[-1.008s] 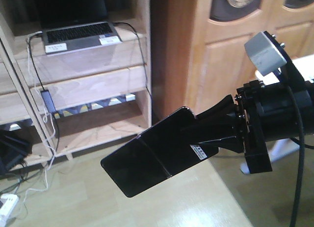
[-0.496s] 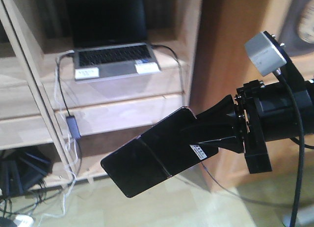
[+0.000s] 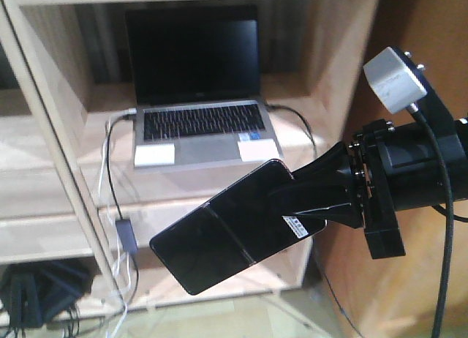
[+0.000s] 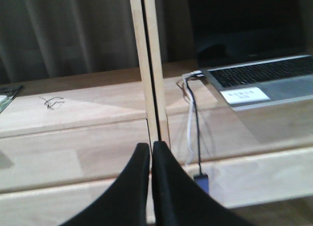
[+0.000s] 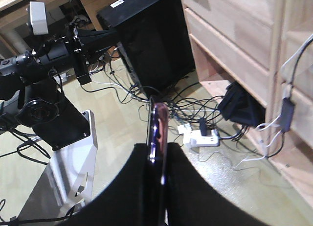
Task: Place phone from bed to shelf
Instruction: 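Keep holding the phone while driving to the wooden shelf unit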
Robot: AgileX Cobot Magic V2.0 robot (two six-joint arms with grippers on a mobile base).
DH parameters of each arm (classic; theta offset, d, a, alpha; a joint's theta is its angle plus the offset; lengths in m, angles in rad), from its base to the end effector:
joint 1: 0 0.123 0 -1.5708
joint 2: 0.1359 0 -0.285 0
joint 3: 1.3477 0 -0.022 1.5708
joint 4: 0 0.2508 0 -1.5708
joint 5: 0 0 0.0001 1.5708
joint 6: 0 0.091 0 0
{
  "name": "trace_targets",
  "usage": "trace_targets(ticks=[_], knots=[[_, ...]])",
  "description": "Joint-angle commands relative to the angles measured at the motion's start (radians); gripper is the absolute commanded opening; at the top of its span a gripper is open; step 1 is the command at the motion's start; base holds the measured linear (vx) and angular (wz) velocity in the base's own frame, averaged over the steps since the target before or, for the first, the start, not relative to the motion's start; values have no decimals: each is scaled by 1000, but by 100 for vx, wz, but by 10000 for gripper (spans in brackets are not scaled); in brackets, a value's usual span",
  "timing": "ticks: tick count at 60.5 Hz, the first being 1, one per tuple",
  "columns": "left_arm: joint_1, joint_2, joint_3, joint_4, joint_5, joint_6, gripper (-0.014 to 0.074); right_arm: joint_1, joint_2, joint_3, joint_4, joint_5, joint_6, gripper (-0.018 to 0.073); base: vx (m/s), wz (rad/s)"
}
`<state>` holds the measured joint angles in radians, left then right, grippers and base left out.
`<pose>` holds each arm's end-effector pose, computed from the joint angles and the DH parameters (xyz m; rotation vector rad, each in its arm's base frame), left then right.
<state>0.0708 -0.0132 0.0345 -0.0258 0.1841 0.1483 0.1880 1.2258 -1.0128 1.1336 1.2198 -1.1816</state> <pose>0.0562 0.0036 0.1855 0.0476 1.6902 0.1413 0.2005 0.1170 0.3523 -1.1288 1.9061 1.0804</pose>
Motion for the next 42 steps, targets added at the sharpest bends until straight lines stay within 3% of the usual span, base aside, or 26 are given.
trace_targets(ticks=[1, 42], knots=[[-2, -14, -22, -9, -72, -6, 1, 1, -24, -25, 96, 67, -1, -2, 34, 11], [-2, -14, -22, -9, -72, -6, 1, 1, -24, -25, 96, 67, -1, -2, 27, 12]])
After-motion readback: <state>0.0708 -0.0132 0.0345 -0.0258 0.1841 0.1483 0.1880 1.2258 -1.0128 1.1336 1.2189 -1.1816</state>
